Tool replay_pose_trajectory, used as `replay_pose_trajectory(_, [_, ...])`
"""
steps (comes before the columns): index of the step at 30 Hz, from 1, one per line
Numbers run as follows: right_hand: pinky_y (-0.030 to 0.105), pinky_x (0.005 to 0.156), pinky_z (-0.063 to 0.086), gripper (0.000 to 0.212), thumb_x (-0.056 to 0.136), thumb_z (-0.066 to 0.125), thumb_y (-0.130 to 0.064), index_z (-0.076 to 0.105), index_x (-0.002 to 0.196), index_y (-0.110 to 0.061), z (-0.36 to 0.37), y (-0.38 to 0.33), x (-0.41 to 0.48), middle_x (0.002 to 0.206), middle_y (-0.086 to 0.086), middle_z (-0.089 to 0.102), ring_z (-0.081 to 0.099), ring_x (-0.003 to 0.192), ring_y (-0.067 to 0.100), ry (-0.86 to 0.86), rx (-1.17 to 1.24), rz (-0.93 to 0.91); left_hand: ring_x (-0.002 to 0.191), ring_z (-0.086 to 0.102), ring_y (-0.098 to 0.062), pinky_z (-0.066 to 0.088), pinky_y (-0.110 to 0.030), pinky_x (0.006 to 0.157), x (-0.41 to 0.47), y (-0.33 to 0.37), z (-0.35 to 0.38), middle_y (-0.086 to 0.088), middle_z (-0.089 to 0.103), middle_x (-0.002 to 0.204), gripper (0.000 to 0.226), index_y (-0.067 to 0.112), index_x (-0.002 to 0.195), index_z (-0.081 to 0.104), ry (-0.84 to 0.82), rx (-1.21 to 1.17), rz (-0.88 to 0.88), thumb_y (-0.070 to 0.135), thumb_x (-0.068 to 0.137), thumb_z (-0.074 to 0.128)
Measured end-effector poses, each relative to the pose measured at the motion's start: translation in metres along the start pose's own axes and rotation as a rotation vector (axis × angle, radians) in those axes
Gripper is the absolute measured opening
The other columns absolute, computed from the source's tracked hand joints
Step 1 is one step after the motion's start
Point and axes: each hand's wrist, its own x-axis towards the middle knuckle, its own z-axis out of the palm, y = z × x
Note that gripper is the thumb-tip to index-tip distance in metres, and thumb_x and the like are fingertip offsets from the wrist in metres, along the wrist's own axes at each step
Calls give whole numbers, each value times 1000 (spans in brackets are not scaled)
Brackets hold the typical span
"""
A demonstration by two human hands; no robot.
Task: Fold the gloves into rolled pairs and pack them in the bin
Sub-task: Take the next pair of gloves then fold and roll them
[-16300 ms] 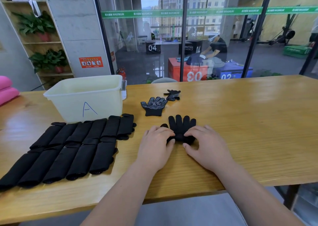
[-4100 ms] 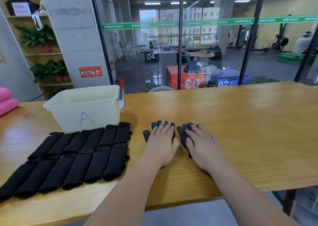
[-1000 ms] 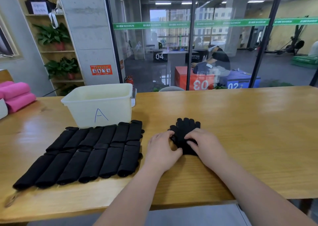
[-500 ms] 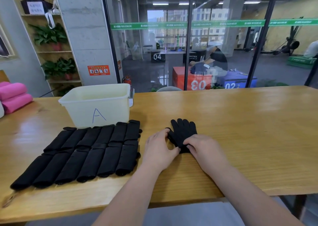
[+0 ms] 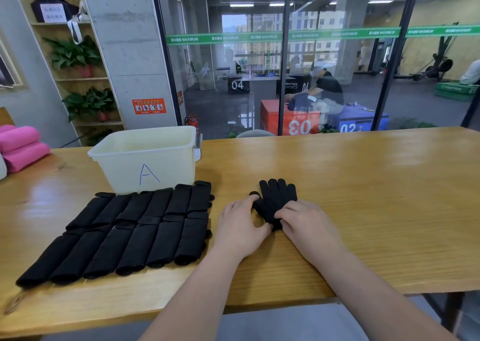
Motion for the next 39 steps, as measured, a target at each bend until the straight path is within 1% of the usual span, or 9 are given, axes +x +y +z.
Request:
replay_pose_trajectory(7, [28, 84, 52, 20, 96, 61, -30, 78, 106, -26, -5, -3, -3, 101, -17, 65, 57, 98, 9, -35, 168, 111, 149, 29, -15, 23, -43, 126, -1, 3, -1, 10, 46, 155, 50, 39, 152, 50, -32, 24, 8, 45, 103, 44])
replay_pose_trajectory(11, [25, 97, 49, 25, 105, 55, -31, 75, 120, -25, -10, 1, 1, 123, -15, 66, 56, 118, 8, -12, 258, 262, 145, 34, -17, 32, -42, 122, 1, 2, 5, 9, 45, 149, 59, 38, 152, 51, 4, 92, -7, 67, 102, 41])
replay_pose_trajectory(14, [30, 114, 42, 39, 109, 47, -43, 63, 142, -30, -11, 12, 13, 152, -15, 54, 48, 141, 8, -242, 258, 325, 145, 33, -17, 33, -42, 122, 2, 1, 6, 8, 42, 150, 68, 35, 153, 49, -5, 140, -2, 71, 95, 51])
replay_pose_trajectory(17, [37, 124, 31, 54, 109, 40, -56, 47, 156, -32, -7, 27, 33, 168, -11, 35, 31, 155, 12, -544, 192, 304, 145, 33, -17, 33, -42, 122, 4, 2, 4, 8, 42, 151, 71, 35, 153, 50, -13, 134, -13, 71, 92, 55])
replay_pose_trajectory(22, [44, 129, 22, 61, 110, 33, -56, 33, 164, -27, 3, 28, 64, 174, -3, 22, 17, 161, 19, -577, 83, 326, 146, 32, -17, 32, -42, 122, 3, 2, 3, 9, 41, 153, 72, 35, 152, 50, -22, 126, -19, 71, 90, 57])
replay_pose_trajectory(26, [45, 131, 16, 63, 110, 33, -57, 24, 167, -30, 14, 16, 71, 176, -2, 12, 8, 163, 21, -701, 99, 276, 146, 32, -17, 31, -42, 122, 4, 2, 2, 10, 41, 151, 72, 35, 150, 51, -22, 124, -19, 70, 87, 59])
replay_pose_trajectory(29, [47, 130, 17, 63, 111, 29, -56, 26, 166, -27, 21, 14, 82, 176, 2, 14, 9, 162, 26, -583, 6, 313, 143, 33, -16, 32, -41, 121, 3, 2, 3, 11, 42, 149, 69, 34, 148, 52, -15, 112, -12, 68, 88, 59])
replay_pose_trajectory(34, [51, 131, 8, 75, 104, 16, -72, 15, 168, -33, 44, 5, 89, 177, 3, 0, -1, 163, 28, -691, 9, 299, 138, 38, -15, 34, -39, 120, 5, 3, 2, 8, 48, 146, 46, 30, 142, 52, 31, 11, -63, 45, 99, 50])
replay_pose_trajectory(39, [53, 130, 2, 81, 99, 13, -80, 3, 168, -39, 54, 13, 95, 177, -2, -4, -6, 163, 28, -658, -20, 367, 136, 43, -12, 38, -37, 118, 5, 1, 2, 8, 45, 147, 43, 28, 145, 48, 91, -74, -84, 36, 103, 45])
